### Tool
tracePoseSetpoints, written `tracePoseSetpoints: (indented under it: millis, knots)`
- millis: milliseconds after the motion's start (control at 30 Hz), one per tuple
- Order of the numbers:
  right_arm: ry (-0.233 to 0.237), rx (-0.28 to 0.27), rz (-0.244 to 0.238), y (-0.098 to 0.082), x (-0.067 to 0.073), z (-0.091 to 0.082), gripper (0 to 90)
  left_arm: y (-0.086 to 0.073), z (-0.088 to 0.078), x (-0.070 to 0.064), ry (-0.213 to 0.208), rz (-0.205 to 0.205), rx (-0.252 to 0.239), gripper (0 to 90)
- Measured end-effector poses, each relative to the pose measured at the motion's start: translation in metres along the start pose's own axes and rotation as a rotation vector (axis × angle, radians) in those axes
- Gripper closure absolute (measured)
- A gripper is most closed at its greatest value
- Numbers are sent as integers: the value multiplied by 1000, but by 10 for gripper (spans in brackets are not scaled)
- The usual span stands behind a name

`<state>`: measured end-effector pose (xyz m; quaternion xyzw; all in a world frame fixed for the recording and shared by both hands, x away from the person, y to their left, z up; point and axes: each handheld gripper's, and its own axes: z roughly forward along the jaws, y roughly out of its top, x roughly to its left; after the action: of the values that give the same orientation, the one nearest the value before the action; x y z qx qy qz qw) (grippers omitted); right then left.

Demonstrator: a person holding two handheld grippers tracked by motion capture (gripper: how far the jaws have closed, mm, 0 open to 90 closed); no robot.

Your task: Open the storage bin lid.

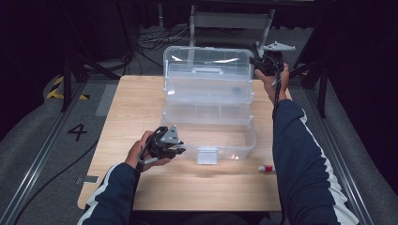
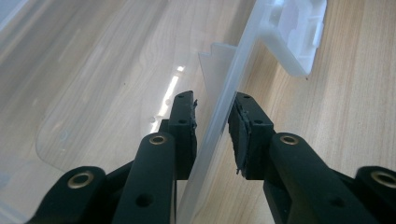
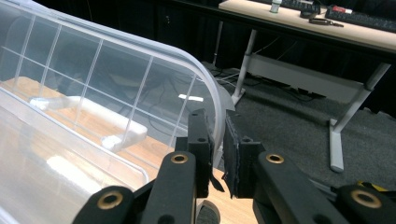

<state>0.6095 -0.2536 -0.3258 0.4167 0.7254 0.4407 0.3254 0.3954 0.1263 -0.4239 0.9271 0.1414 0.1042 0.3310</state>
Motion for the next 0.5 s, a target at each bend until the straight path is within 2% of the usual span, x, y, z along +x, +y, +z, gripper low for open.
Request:
tracePoseSetpoints:
  millis: [500]
  knots:
    - [-20, 44, -16, -3, -3, 20, 814, -1, 0, 1, -8, -1, -19, 723]
